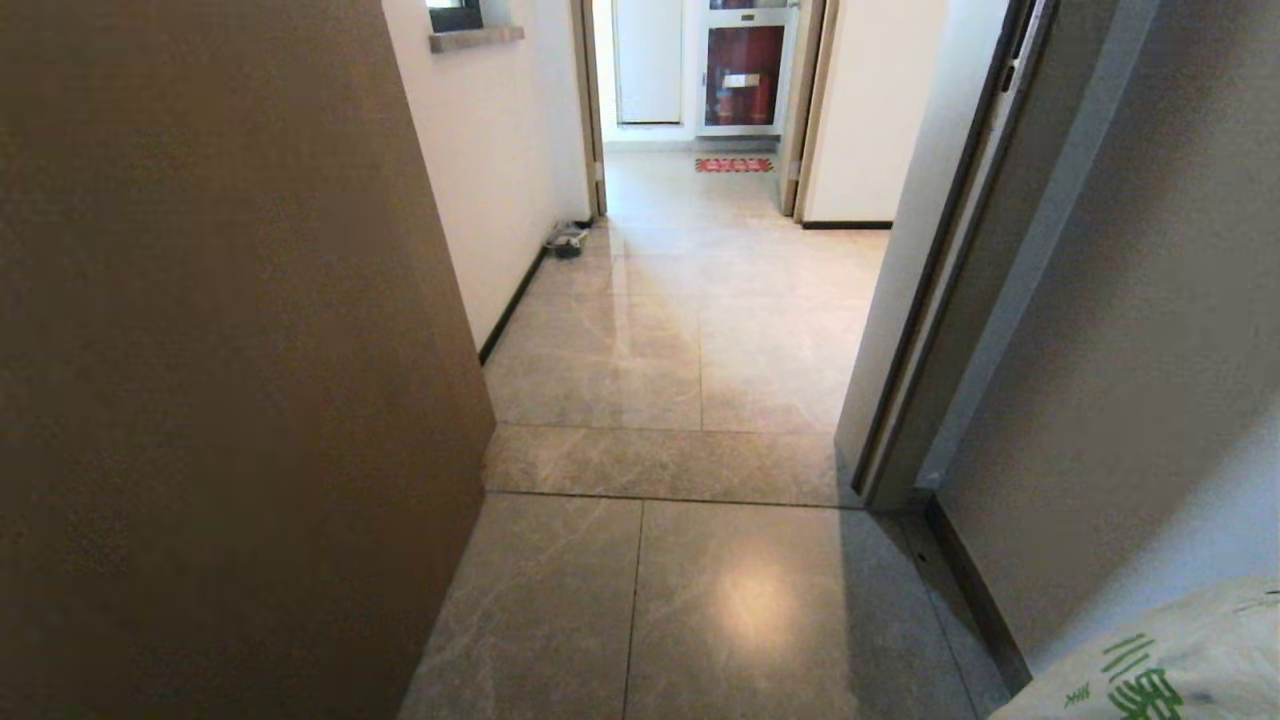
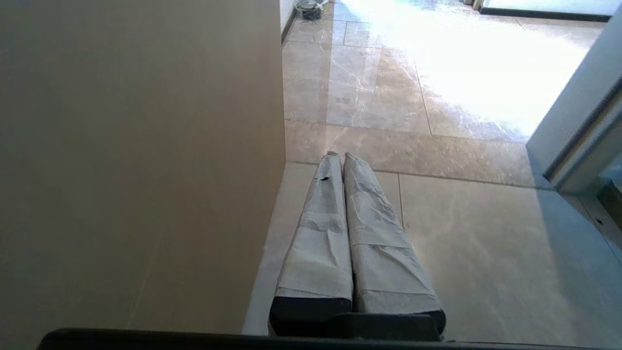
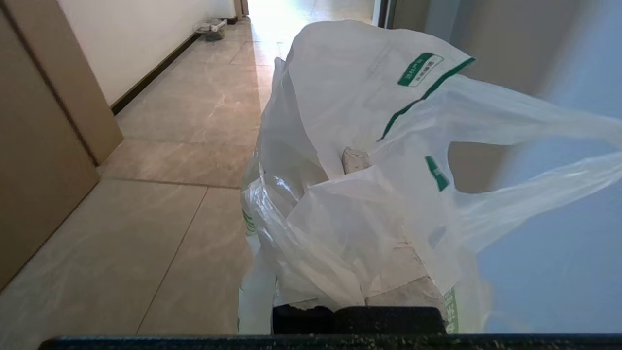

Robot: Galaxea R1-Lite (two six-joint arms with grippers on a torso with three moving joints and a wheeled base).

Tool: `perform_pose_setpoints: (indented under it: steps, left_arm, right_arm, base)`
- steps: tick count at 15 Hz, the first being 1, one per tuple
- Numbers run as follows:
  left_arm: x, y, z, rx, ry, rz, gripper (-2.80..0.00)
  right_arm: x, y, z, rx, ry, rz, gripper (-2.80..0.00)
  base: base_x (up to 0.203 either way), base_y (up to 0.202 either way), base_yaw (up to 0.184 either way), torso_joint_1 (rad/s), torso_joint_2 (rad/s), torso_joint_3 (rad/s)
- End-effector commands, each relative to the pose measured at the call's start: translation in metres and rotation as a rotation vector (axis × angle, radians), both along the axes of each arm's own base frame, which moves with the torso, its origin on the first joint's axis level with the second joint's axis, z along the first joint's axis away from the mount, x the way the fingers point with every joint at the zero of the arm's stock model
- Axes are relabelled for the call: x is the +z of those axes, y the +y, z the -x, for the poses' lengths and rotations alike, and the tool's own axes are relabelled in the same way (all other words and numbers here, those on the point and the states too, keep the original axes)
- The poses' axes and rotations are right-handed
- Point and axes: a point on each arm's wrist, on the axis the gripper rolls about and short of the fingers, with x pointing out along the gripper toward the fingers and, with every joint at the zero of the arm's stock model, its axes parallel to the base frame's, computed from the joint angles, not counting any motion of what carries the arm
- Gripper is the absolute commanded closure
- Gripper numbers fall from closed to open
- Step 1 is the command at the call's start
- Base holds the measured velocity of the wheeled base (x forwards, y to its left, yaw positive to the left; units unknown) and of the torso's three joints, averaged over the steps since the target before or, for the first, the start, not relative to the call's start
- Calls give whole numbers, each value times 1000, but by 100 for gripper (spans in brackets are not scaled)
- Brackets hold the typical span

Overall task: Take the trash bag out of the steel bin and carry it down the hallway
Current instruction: Put the trash bag at the door

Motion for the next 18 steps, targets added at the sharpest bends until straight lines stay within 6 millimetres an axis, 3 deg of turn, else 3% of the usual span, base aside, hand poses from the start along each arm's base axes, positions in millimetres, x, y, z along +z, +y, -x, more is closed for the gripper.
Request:
perform_pose_setpoints:
  steps: [1, 18]
  left_arm:
    - [0, 0, 0, 1, 1, 1, 0]
    - [0, 0, 0, 1, 1, 2, 0]
  right_arm:
    - [-11, 0, -3, 2, 41, 2, 0]
    - [-11, 0, -3, 1, 40, 2, 0]
  base:
    - [191, 0, 3, 6, -7, 11]
    - [193, 0, 0, 3, 2, 1]
